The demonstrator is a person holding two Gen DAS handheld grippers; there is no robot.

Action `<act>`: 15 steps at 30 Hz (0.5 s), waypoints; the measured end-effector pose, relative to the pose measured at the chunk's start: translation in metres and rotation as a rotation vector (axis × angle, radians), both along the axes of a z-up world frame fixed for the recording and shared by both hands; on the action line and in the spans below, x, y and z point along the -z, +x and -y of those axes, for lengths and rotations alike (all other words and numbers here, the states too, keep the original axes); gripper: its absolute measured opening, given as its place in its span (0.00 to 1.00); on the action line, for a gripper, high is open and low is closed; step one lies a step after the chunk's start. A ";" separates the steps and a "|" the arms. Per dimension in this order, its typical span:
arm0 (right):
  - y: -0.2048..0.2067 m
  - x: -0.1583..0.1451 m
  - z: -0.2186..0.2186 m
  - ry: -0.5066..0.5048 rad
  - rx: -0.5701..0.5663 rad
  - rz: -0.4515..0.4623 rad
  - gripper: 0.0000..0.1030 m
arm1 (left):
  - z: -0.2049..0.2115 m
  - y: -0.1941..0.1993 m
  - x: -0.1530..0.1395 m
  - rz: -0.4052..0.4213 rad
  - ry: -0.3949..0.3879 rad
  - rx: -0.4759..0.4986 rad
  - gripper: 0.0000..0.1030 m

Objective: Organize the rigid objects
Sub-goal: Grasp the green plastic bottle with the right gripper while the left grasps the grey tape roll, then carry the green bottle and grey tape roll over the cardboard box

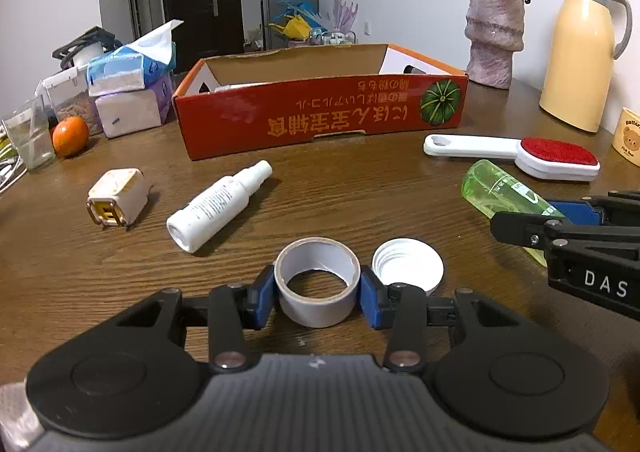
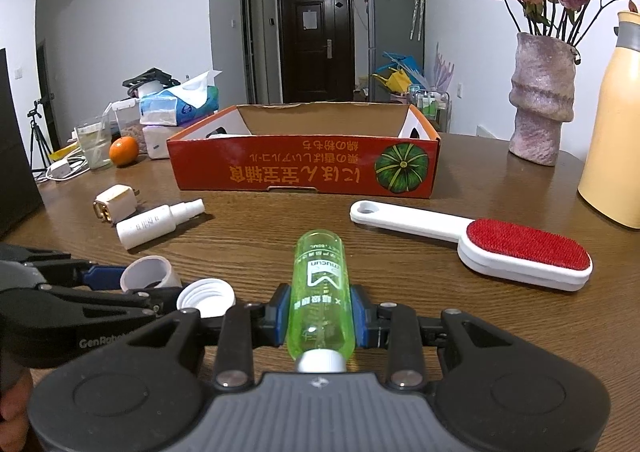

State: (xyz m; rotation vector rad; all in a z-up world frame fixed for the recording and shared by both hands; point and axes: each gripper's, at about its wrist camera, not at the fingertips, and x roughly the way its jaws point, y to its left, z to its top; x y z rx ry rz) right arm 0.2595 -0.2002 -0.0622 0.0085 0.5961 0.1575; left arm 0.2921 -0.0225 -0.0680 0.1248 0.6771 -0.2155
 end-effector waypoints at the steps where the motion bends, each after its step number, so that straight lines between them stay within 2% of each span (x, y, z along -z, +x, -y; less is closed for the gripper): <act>1: 0.000 0.000 0.000 0.001 0.000 0.001 0.29 | 0.000 -0.001 -0.001 0.006 0.003 0.001 0.43; 15: -0.002 -0.007 0.003 0.020 0.002 0.025 0.29 | 0.003 -0.007 -0.009 0.053 0.021 0.000 0.43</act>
